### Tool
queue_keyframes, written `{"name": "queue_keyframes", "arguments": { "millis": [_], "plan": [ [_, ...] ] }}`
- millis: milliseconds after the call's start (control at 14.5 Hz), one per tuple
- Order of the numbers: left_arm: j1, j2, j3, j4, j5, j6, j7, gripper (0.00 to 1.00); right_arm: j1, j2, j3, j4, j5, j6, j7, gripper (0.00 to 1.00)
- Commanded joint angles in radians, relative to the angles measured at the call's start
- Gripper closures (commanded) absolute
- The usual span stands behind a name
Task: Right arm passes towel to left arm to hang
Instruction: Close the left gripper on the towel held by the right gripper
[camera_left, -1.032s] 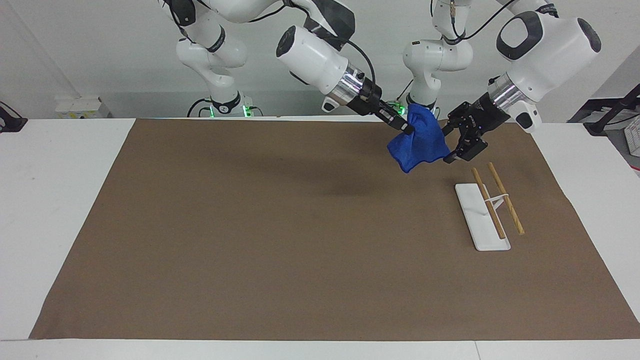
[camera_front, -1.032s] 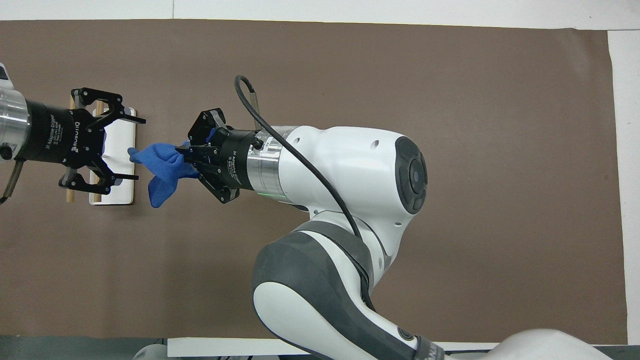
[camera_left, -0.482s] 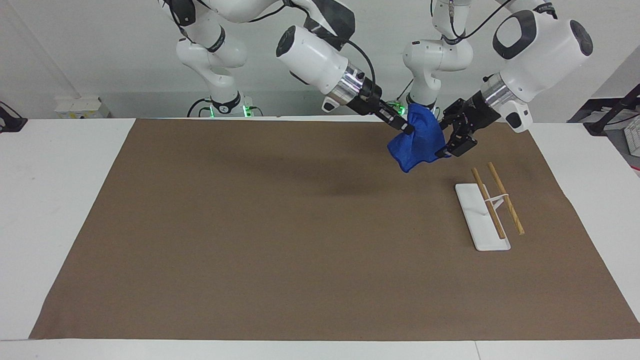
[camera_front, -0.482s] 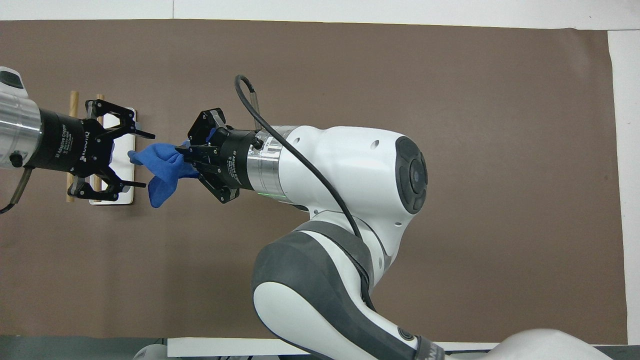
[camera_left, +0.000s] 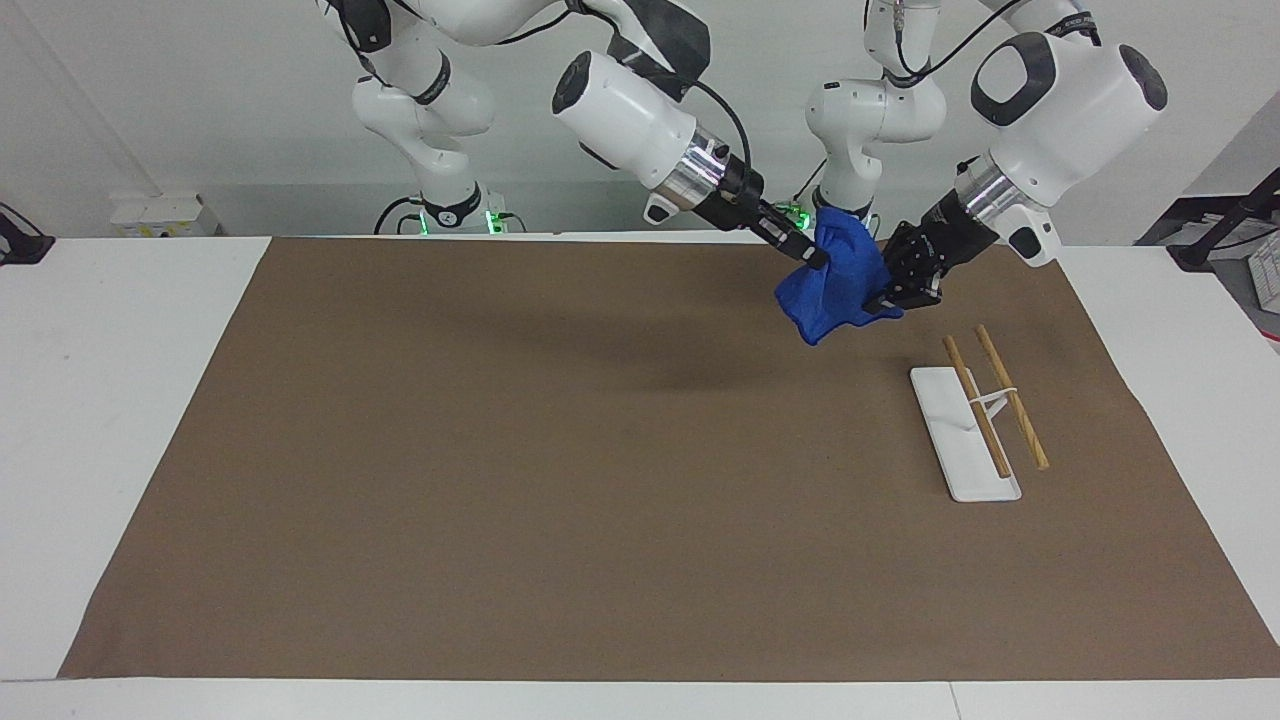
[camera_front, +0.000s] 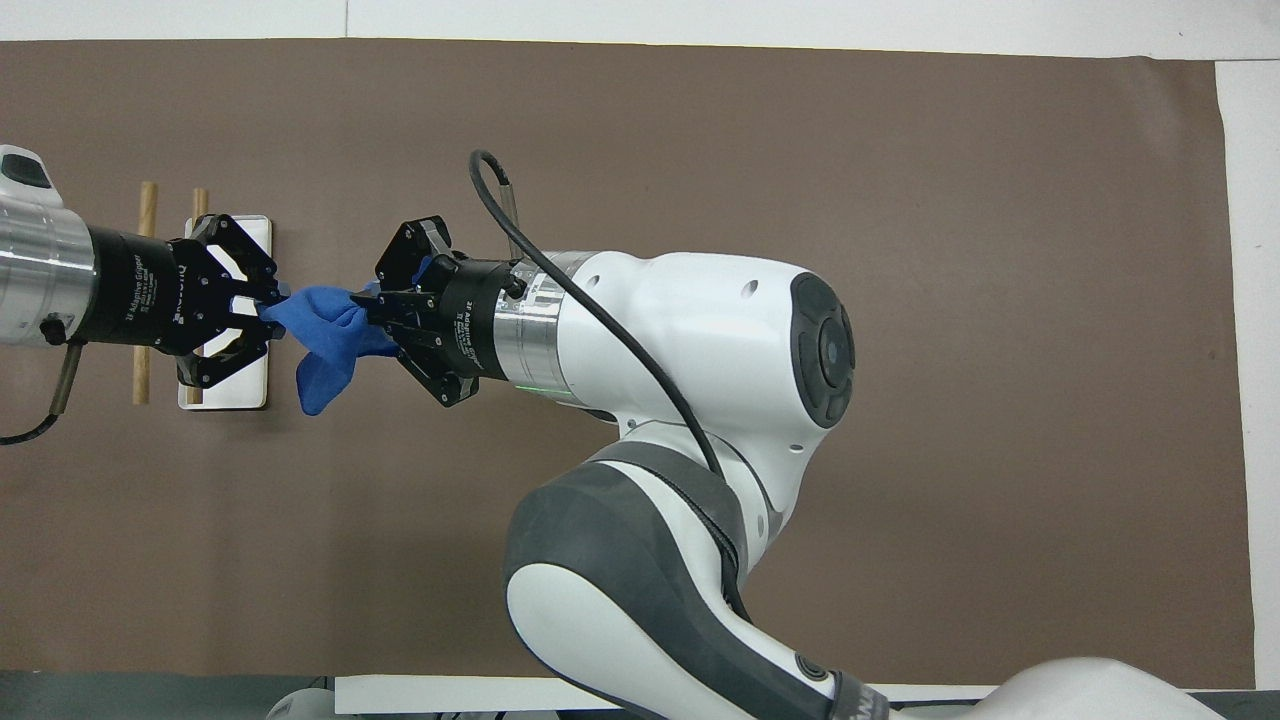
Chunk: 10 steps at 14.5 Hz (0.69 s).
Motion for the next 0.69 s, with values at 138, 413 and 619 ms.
{"name": "queue_keyframes", "arguments": {
  "millis": [138,413,619],
  "plan": [
    [-0.012,-0.03,0.004,-0.037,0.005,0.027,-0.019,1.0,-0.007,0.016,0.017,0.015,0.01,0.005,0.004,1.0],
    [-0.007,-0.025,0.004,-0.029,0.005,0.03,-0.016,1.0,-0.01,0.016,0.017,0.014,0.003,-0.003,-0.001,0.88],
    [-0.002,-0.021,0.004,-0.026,0.003,0.07,-0.013,1.0,-0.01,0.015,0.015,0.011,-0.001,-0.004,-0.01,0.0]
  ]
}}
